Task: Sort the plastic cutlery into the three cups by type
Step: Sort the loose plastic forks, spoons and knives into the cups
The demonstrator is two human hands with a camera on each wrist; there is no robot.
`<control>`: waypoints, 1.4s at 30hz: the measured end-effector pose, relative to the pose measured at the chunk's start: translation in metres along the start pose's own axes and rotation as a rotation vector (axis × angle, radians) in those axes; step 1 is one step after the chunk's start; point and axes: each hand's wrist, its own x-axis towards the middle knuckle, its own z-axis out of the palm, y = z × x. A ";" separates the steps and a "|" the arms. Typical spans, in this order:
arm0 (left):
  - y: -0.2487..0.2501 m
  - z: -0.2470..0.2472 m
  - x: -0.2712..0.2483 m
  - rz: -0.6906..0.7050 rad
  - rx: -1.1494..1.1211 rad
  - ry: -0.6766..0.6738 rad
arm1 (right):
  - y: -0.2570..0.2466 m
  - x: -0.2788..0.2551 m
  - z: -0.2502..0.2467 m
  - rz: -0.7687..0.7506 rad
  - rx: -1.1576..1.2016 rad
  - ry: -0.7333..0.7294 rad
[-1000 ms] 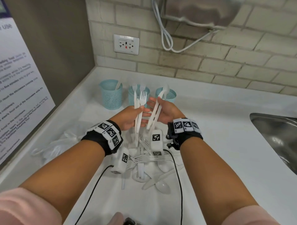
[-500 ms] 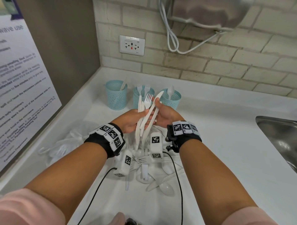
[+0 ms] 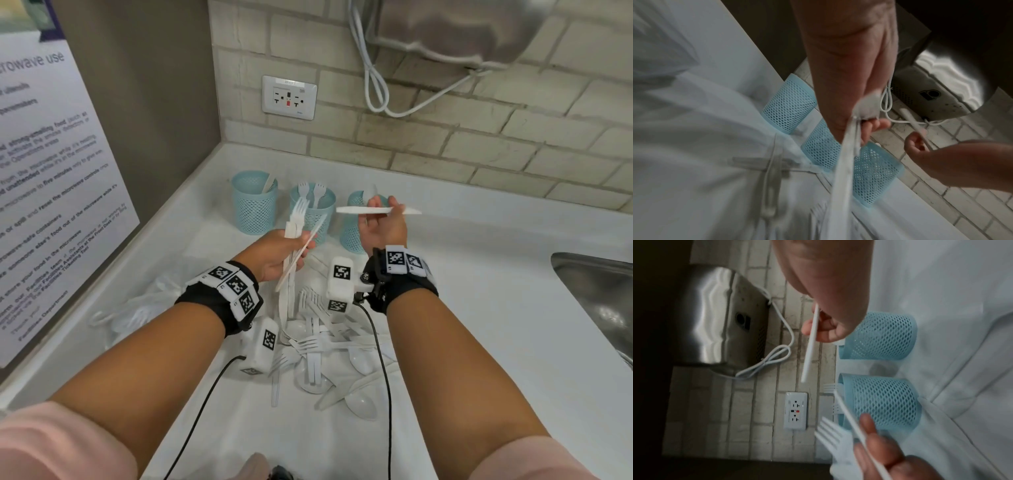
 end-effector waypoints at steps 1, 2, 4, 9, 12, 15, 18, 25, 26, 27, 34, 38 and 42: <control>0.002 -0.002 0.001 0.018 -0.018 0.050 | -0.001 0.000 0.000 0.064 -0.003 -0.020; 0.004 -0.003 0.002 0.037 -0.042 0.089 | -0.001 -0.001 0.000 0.147 -0.083 -0.047; 0.010 -0.004 0.003 0.073 -0.107 0.143 | 0.004 -0.004 0.000 0.289 -0.455 -0.128; 0.019 -0.001 0.005 0.150 -0.263 0.228 | 0.025 -0.022 -0.002 0.444 -1.323 -0.506; 0.020 -0.002 0.004 0.189 -0.337 0.238 | 0.029 -0.029 -0.001 0.425 -1.445 -0.578; 0.022 -0.008 0.000 0.235 -0.405 0.259 | 0.024 -0.032 -0.003 0.325 -1.518 -0.478; 0.026 -0.016 -0.004 0.270 -0.512 0.284 | 0.016 -0.030 -0.008 0.261 -1.459 -0.445; 0.023 -0.007 -0.009 0.253 -0.576 0.271 | 0.021 -0.028 -0.004 0.145 -1.183 -0.416; 0.022 -0.008 -0.010 0.255 -0.594 0.264 | 0.019 -0.026 -0.005 0.155 -1.166 -0.397; 0.021 -0.010 -0.011 0.258 -0.608 0.265 | 0.017 -0.024 -0.006 0.173 -1.164 -0.385; 0.010 -0.010 -0.014 0.197 -0.595 0.244 | 0.016 -0.019 -0.006 0.126 -0.739 -0.254; 0.005 0.002 -0.014 0.149 -0.613 0.182 | 0.027 -0.026 0.004 0.229 -0.482 -0.294; 0.002 -0.001 -0.015 0.176 -0.560 0.189 | 0.026 -0.026 0.005 0.178 -0.396 -0.201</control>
